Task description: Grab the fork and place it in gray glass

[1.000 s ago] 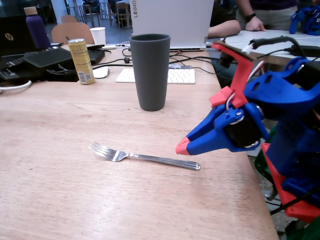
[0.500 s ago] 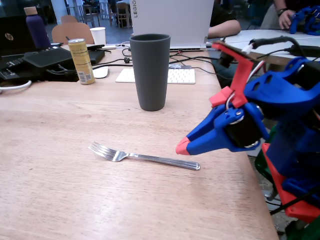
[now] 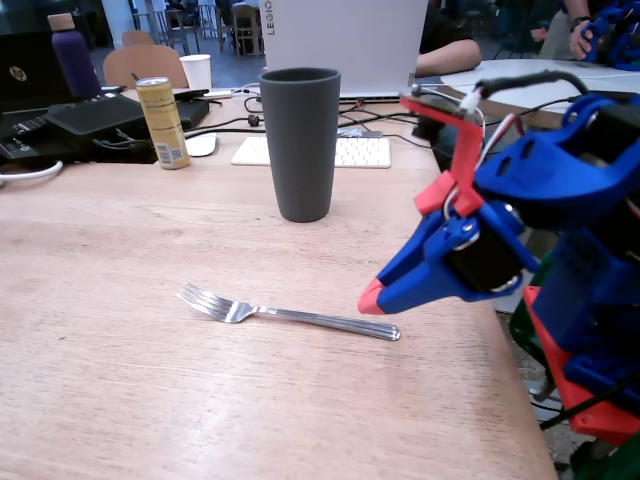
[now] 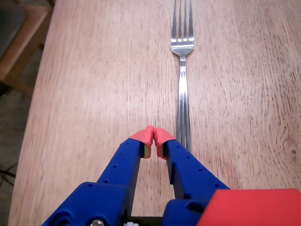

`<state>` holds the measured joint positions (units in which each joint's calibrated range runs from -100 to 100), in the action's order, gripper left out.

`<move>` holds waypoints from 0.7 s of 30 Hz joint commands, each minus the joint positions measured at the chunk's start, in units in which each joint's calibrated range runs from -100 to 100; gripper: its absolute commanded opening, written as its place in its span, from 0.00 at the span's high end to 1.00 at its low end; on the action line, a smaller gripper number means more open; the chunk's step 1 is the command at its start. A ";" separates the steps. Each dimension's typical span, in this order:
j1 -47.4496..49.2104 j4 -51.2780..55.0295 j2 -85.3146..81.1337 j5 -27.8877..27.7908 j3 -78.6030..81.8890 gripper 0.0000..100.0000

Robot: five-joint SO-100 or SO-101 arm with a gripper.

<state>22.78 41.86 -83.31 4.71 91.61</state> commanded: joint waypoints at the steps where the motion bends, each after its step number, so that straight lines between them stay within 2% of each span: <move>1: 0.06 -0.07 11.10 -0.20 -11.62 1.00; 10: -0.28 1.08 51.49 -0.24 -50.79 1.00; 21: -1.80 1.08 72.85 -0.20 -61.36 1.00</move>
<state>21.56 42.77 -12.06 4.71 34.27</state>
